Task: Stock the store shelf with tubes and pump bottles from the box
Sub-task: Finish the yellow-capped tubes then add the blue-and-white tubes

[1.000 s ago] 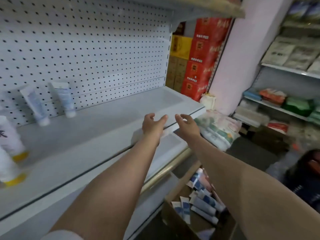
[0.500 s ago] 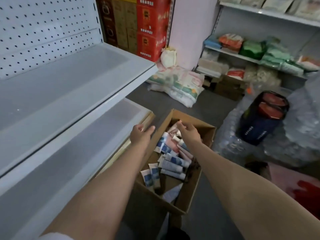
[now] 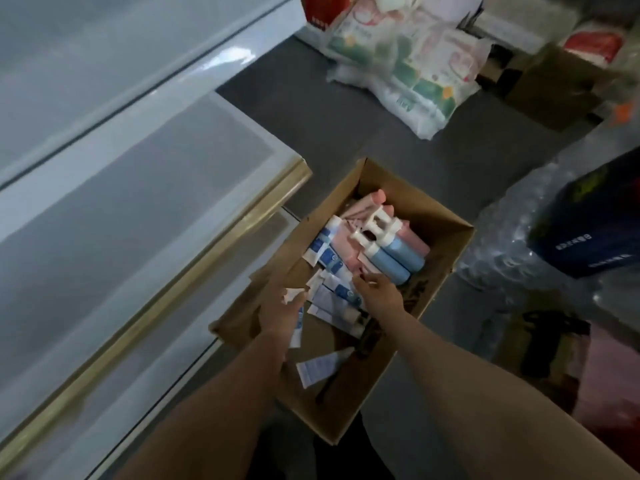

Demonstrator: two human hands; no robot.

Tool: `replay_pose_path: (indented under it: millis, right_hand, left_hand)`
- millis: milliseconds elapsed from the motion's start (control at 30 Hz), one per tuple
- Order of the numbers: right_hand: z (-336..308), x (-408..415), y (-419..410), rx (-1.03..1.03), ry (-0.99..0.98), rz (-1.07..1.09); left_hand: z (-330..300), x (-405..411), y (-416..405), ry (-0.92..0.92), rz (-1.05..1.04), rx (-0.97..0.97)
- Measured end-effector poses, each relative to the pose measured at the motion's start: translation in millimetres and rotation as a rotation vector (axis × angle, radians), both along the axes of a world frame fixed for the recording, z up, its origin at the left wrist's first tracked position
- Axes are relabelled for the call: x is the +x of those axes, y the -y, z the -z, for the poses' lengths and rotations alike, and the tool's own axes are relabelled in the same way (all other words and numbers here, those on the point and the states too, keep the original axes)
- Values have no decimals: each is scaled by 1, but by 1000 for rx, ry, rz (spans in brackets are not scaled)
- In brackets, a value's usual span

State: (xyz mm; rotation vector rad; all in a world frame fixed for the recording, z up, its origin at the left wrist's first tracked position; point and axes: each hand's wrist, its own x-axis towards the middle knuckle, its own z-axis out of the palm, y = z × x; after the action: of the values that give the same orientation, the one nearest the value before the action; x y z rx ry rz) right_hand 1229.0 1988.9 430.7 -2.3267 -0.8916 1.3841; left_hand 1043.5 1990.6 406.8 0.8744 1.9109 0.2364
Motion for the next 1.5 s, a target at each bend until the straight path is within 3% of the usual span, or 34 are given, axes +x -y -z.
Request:
replay_pose_path:
  millis: [133,267,467,767,933,1067,1267,1367,1500]
  right_hand:
    - [49,16,-2,-117,18,-59]
    - [84,28,-6,-168,81,-134]
    - [121,27,-15,-188,103,-211]
    - [135,26,-15,-168,231,-336]
    - [119,25,-12,-199,182,-261]
    - [87,18,2,-155,152,-96]
    - [17,-18,38,16,44,127]
    - [-21,-45,60,122,-7,139]
    - [-76,-86,82,272,-97,147]
  left_hand:
    - [53,6,9,-79,47,-120]
    - [99,8,19,-54,-164,-214]
    - [135,27,36,-218,-220,-290]
    - [167,37,31,-111,-405,-383]
    - [145,33,23,40,-466,-452]
    - [121,24,28,171,-412,-396]
    - [48,-2,46,308,-426,-172]
    - [2,-24,55,379,-418,-37]
    - [-74,-64,71,307,-352,215]
